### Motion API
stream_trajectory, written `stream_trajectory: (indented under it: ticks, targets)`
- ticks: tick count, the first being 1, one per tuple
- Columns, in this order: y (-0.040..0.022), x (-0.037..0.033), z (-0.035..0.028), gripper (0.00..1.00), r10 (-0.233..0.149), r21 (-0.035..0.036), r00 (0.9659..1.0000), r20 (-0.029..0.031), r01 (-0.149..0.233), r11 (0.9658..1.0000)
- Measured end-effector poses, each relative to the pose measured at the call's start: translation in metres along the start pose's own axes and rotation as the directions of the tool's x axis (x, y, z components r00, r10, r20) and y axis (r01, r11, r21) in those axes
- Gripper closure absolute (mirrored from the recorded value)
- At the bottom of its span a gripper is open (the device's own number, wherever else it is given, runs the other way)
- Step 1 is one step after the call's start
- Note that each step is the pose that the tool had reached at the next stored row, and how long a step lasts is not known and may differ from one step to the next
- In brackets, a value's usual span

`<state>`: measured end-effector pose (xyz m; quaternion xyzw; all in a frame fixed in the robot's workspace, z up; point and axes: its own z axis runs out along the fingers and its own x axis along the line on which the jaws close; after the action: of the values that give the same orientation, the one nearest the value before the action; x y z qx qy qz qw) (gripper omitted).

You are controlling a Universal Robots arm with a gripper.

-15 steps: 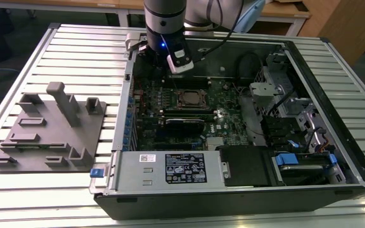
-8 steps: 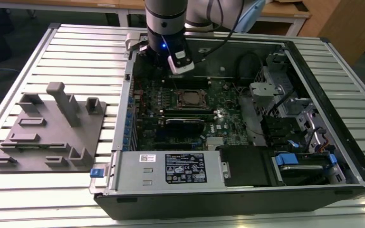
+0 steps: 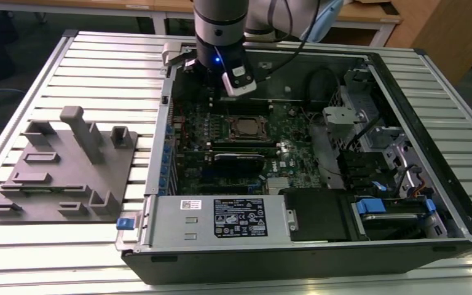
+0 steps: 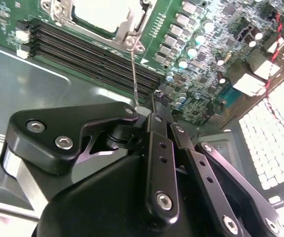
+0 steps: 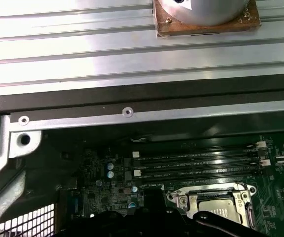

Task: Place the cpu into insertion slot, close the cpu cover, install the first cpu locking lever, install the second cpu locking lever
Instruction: 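Install the first cpu locking lever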

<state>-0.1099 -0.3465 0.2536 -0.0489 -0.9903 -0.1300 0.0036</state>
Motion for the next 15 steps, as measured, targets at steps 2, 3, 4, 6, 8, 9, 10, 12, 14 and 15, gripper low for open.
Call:
stream_trajectory:
  ticks: [2, 3, 4, 6, 8, 9, 10, 12, 14, 15]
  targets:
    - [0.0005, -0.0056, 0.0002, 0.89, 0.0, 0.0001, 1.0, -0.0013, 0.0, 1.0]
    - [0.0008, -0.0088, 0.0003, 0.89, 0.001, 0.0002, 1.0, -0.0022, -0.001, 1.0]
    - [0.0011, -0.0122, 0.0004, 0.89, 0.001, 0.0002, 1.0, -0.003, -0.001, 1.0]
    - [0.0017, -0.0185, 0.0005, 0.89, 0.001, 0.0005, 1.0, -0.0045, -0.001, 1.0]
    - [0.0022, -0.0243, 0.0006, 0.89, 0.002, 0.0005, 1.0, -0.0058, -0.002, 1.0]
    - [0.0025, -0.0272, 0.0007, 0.89, 0.002, 0.0006, 1.0, -0.0064, -0.002, 1.0]
    - [0.0028, -0.0299, 0.0007, 0.89, 0.002, 0.0006, 1.0, -0.0069, -0.002, 1.0]
    - [0.0033, -0.0349, 0.0008, 0.89, 0.002, 0.0008, 1.0, -0.0079, -0.002, 1.0]
    - [0.0033, -0.0356, 0.0008, 0.89, 0.002, 0.0008, 1.0, -0.008, -0.002, 1.0]
    - [0.0033, -0.0356, 0.0008, 0.89, 0.002, 0.0008, 1.0, -0.0078, -0.002, 1.0]
